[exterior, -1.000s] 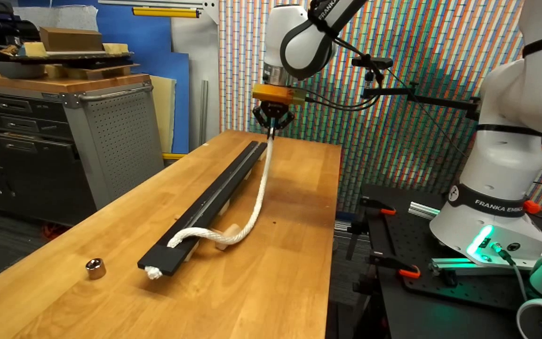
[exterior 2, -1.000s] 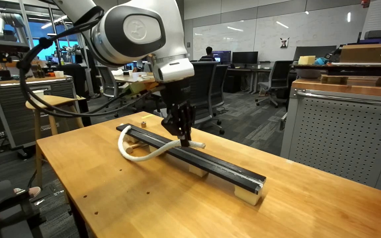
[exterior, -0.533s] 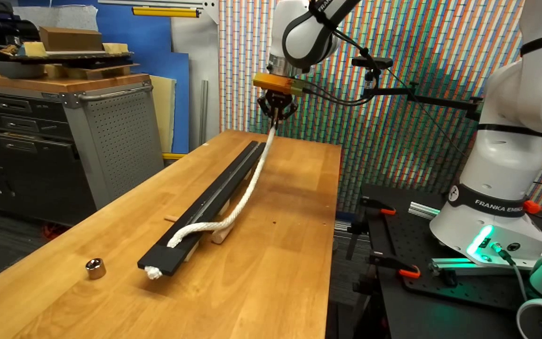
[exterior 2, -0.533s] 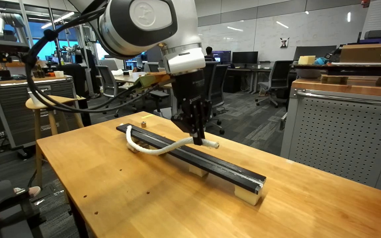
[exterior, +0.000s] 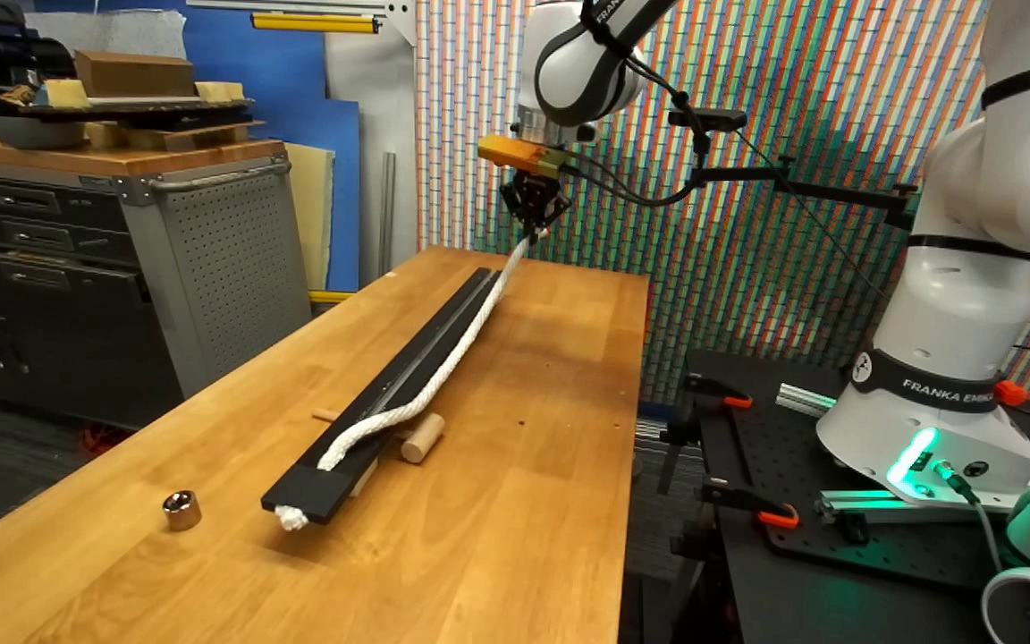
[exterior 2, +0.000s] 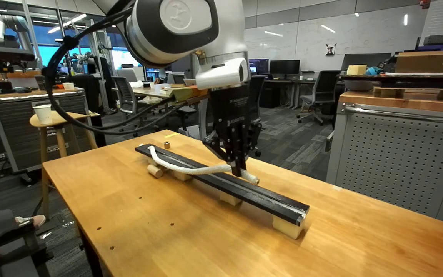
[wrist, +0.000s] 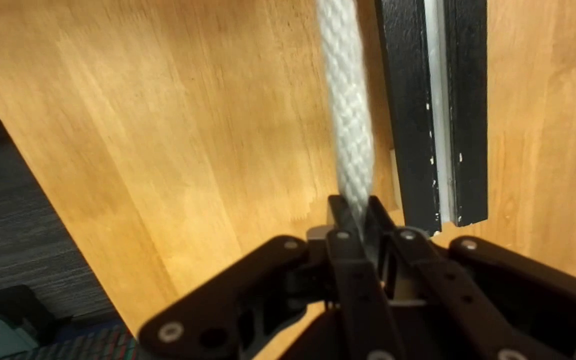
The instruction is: Set the rope along the middle of the black object
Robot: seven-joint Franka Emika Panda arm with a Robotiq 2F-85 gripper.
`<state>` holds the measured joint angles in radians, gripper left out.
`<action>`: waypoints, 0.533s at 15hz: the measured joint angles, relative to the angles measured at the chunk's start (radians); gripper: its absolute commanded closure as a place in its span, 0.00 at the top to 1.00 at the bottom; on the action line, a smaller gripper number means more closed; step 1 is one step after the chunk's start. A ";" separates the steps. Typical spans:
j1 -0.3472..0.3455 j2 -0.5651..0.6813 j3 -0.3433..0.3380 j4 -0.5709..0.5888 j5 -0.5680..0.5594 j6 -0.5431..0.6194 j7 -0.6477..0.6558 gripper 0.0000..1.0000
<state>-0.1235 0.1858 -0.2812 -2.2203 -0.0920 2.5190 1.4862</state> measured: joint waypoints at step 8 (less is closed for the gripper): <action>-0.001 0.132 -0.005 0.146 -0.005 -0.101 0.096 0.03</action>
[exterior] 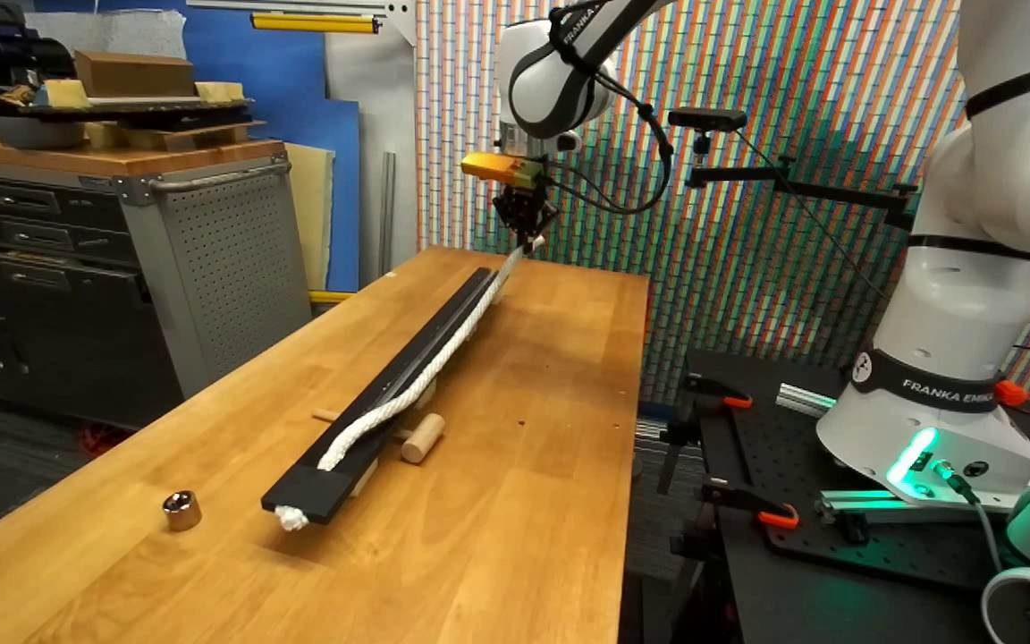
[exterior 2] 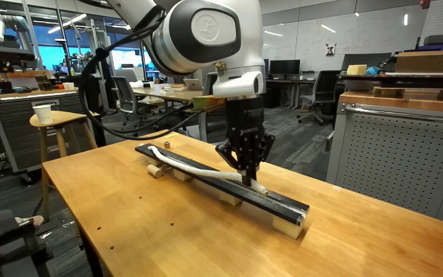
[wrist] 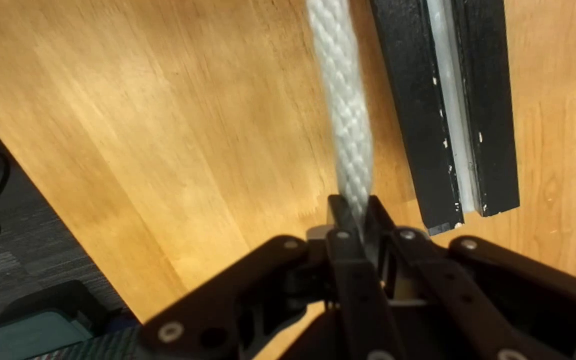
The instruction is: Set the rope along the middle of the black object
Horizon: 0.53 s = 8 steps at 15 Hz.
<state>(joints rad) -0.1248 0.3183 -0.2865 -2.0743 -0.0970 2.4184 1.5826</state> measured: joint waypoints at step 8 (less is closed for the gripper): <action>0.034 0.143 0.001 0.162 -0.059 -0.045 -0.003 0.03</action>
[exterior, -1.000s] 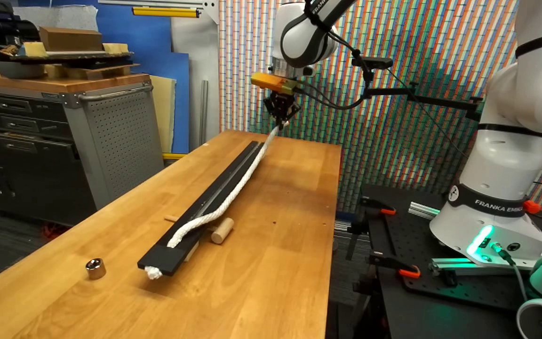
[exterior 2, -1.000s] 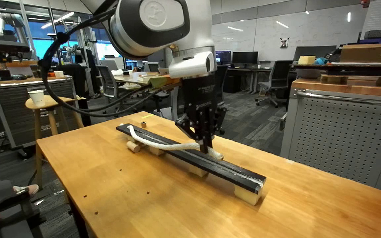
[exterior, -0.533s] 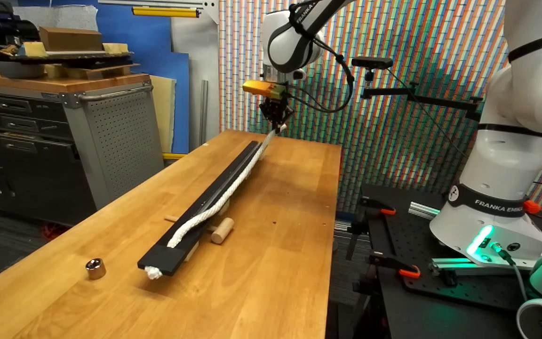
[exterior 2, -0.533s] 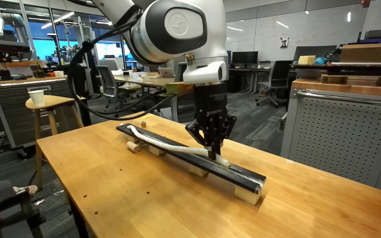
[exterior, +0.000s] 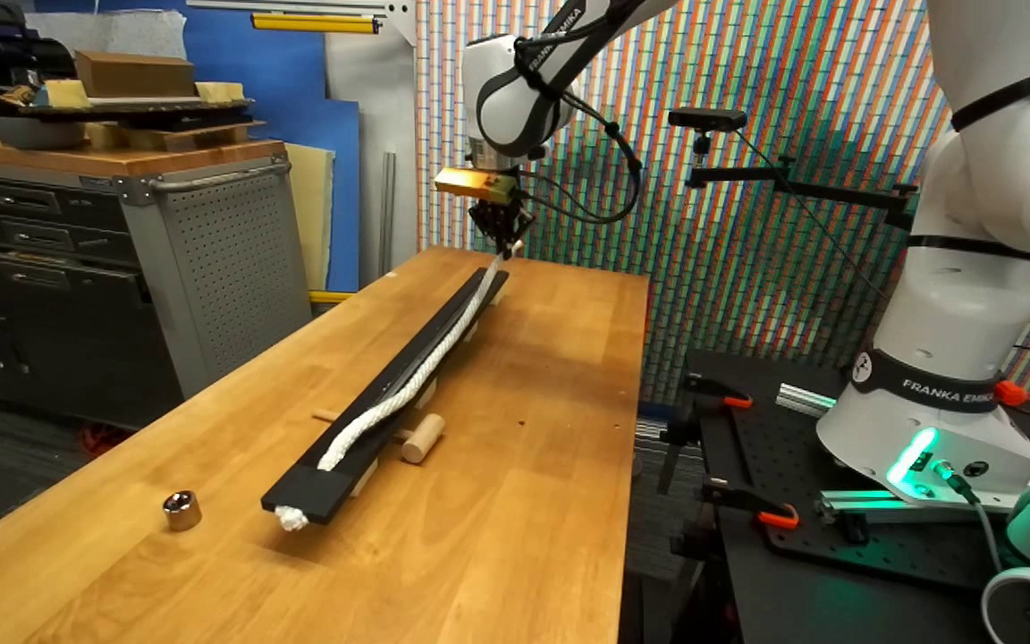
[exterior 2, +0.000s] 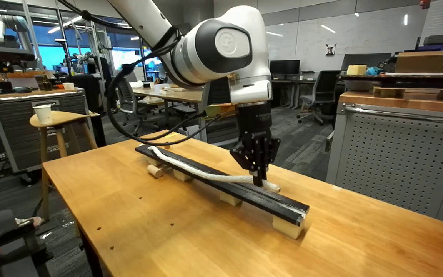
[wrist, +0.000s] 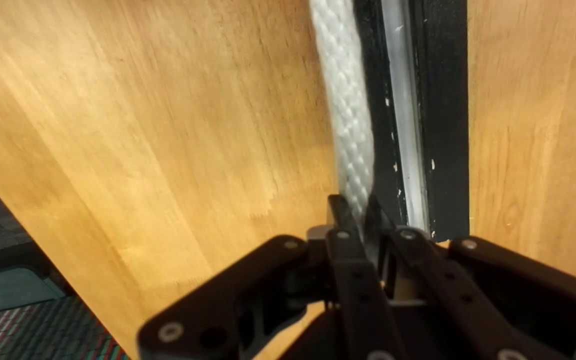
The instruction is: Set the rope along the middle of the black object
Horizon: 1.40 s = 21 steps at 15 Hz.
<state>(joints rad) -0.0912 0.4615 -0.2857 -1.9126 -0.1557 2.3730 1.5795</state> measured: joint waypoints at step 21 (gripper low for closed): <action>0.023 0.198 -0.002 0.188 -0.067 -0.071 -0.084 0.03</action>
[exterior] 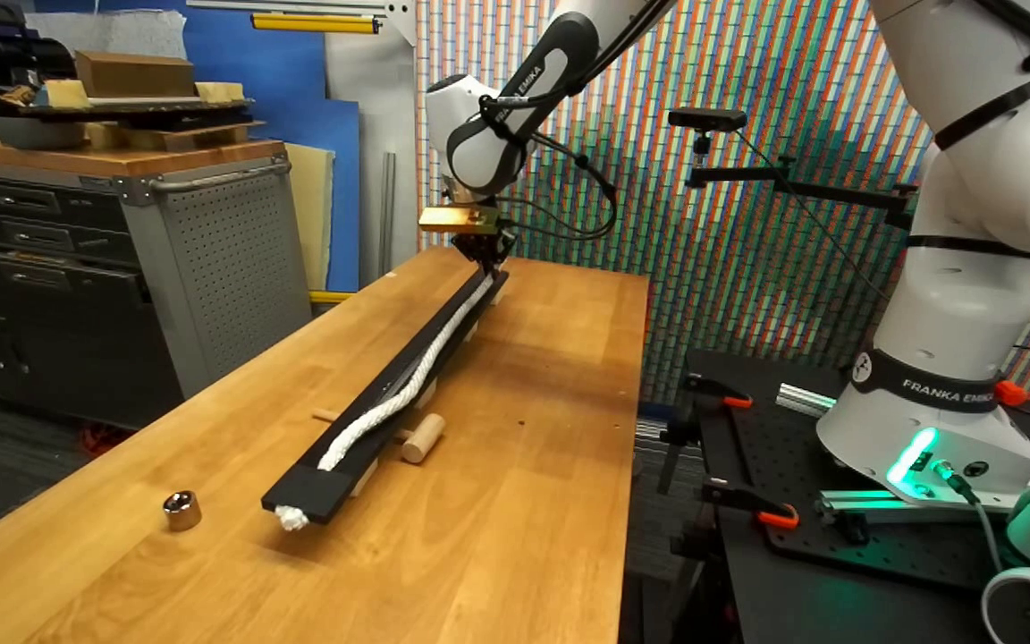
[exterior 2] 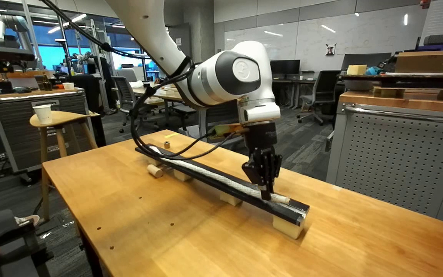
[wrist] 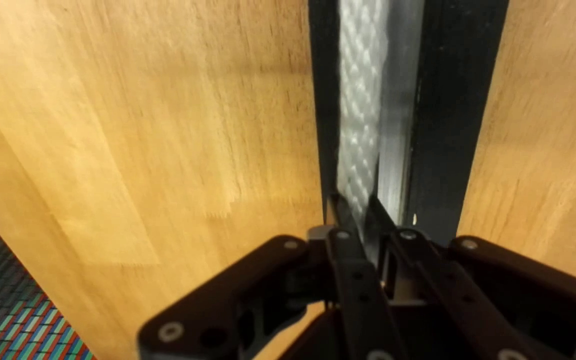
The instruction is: Set the rope along the middle of the black object
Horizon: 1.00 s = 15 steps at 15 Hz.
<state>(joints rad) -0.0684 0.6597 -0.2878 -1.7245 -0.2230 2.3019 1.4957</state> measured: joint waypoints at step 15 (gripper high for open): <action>0.000 0.056 -0.008 0.097 0.000 -0.002 -0.001 0.03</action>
<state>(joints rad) -0.0681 0.7152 -0.2953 -1.6279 -0.2230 2.3003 1.4944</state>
